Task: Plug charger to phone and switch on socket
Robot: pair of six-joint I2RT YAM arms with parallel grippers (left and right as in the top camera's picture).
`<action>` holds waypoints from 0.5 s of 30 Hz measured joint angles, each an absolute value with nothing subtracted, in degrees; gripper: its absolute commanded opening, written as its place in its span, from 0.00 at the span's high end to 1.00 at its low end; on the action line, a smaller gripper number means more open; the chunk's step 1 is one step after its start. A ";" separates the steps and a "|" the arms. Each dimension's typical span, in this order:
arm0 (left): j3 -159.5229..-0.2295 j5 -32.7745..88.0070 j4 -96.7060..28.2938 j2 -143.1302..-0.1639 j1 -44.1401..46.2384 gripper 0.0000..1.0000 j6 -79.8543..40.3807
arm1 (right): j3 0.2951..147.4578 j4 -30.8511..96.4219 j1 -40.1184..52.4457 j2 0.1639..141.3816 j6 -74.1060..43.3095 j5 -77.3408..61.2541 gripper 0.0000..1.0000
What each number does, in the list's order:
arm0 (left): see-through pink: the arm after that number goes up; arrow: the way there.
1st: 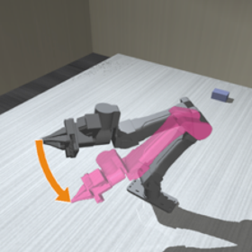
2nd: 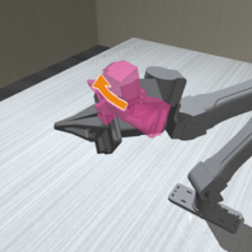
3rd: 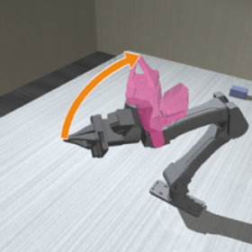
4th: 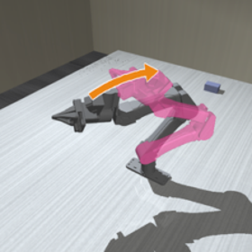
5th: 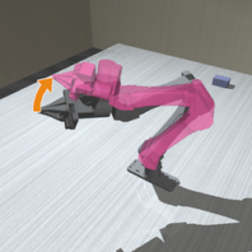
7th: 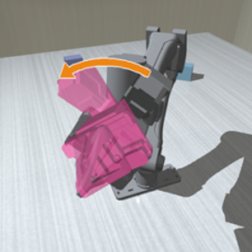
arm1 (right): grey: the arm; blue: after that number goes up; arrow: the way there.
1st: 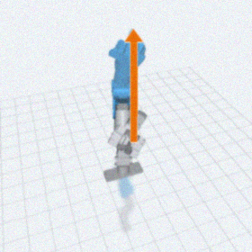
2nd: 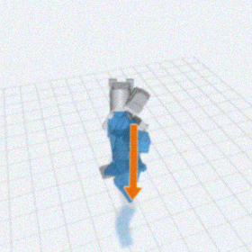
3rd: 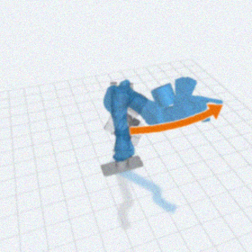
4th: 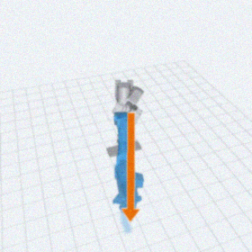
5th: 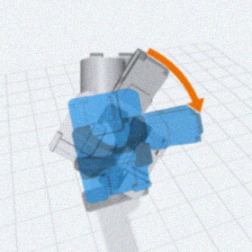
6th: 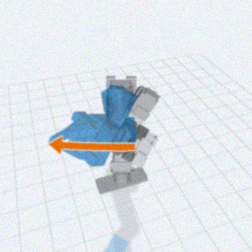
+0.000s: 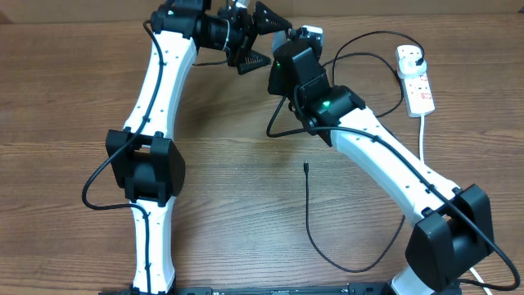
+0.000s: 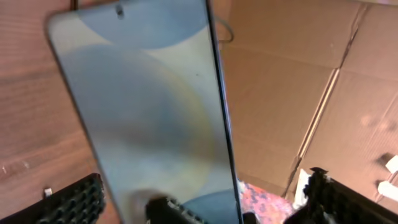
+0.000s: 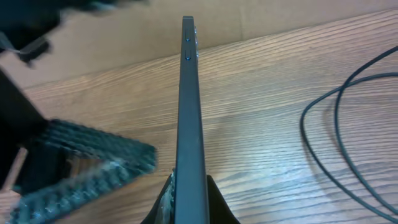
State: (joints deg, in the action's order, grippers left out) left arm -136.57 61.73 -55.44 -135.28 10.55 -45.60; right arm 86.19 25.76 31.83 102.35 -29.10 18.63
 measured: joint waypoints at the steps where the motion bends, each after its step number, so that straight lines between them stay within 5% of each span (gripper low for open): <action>1: -136.57 61.76 -55.11 -135.28 10.04 0.00 -44.77 | 86.19 25.76 31.48 102.32 -28.91 18.83 0.96; 10: -136.55 61.19 -55.29 -134.43 5.19 0.00 -36.80 | 86.19 25.19 27.18 99.90 -30.81 15.35 0.96; 15: -136.55 47.55 -60.62 -128.51 3.62 0.00 -33.12 | 86.19 22.76 20.73 99.07 -35.18 2.72 0.96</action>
State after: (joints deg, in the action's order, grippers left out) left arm -136.55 47.55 -60.62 -128.51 3.62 -33.12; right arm 86.19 22.76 20.73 99.07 -35.18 2.72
